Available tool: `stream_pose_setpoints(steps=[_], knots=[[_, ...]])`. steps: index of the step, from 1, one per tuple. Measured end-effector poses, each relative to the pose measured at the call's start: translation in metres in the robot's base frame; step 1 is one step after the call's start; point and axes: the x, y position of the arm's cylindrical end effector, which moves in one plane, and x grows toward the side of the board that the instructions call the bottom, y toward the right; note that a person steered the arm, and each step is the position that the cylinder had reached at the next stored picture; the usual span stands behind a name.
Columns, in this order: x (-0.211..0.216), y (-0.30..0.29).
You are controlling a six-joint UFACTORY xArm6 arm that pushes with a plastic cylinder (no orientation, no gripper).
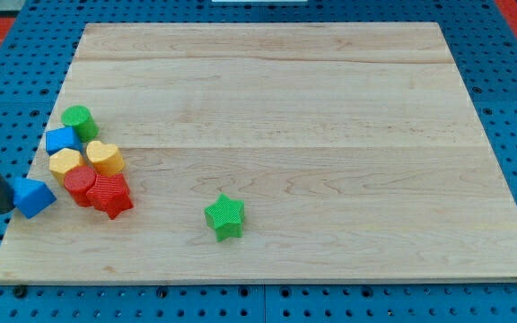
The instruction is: Push the green star towards the group of blocks
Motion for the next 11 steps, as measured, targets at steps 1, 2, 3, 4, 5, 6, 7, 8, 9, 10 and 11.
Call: stream_pose_setpoints(steps=[1,2,3,4,5,6,7,8,9,10,11], knots=[[-0.002,0.016],[-0.003,0.019],[-0.003,0.022],[0.053,0.074],[0.061,0.191],[0.06,0.269],[0.051,0.271],[0.036,0.245],[0.021,0.241],[0.002,0.228],[-0.006,0.256]])
